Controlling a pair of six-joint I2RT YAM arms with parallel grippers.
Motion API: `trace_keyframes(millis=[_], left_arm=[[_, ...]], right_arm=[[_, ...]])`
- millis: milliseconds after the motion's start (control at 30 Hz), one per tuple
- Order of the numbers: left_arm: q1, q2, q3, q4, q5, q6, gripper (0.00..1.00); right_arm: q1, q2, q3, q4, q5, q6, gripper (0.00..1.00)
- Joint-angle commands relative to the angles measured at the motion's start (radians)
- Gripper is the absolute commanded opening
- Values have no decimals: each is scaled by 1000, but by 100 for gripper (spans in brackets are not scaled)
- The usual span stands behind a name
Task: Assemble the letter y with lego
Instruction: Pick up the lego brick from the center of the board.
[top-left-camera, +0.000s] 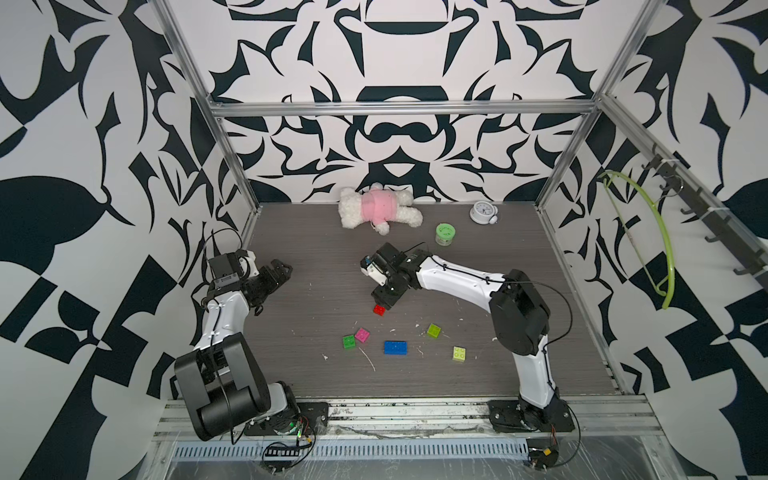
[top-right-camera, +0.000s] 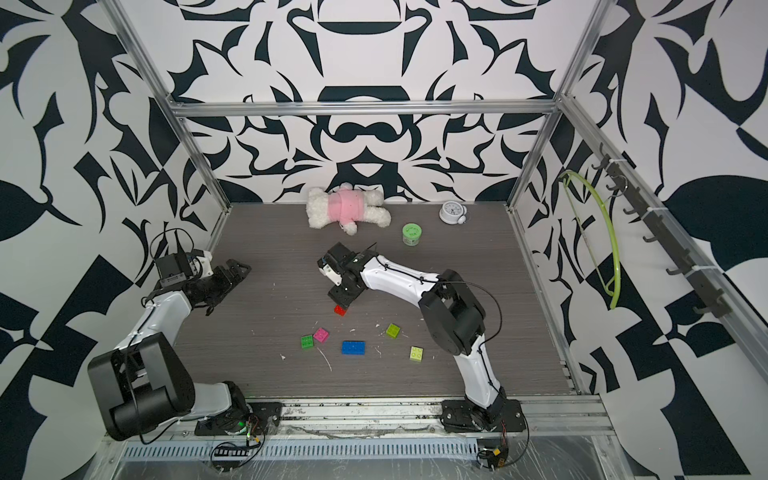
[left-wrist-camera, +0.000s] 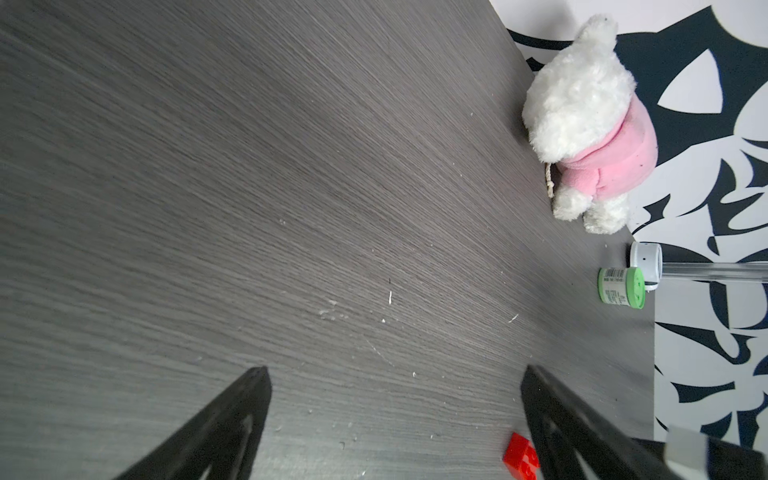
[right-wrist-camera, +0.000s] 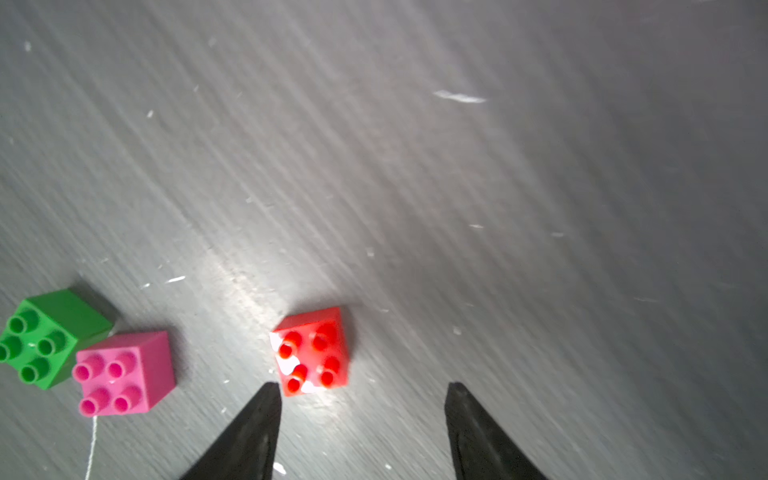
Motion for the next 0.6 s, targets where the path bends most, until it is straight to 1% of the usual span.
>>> trace_keyframes(millis=[0,167,267,433,567], left_arm=[[6,3,-10,-3,43,-14,99],[7,4,-17,0,46,-20,100],[7,10,-18,1,44,-22,100],[8,7,-20,0,42,-23,100],[7,7,-22,-1,43,-23,100]], right_arm=[[18,-1,58,-56,-23,-51,66],[22,38,84,-61,7,-64,68],[22,57,95,-67,20,-67,68],[21,77,101,-62,12,-74,63],[22,89,105,-63,-9,-75,61]])
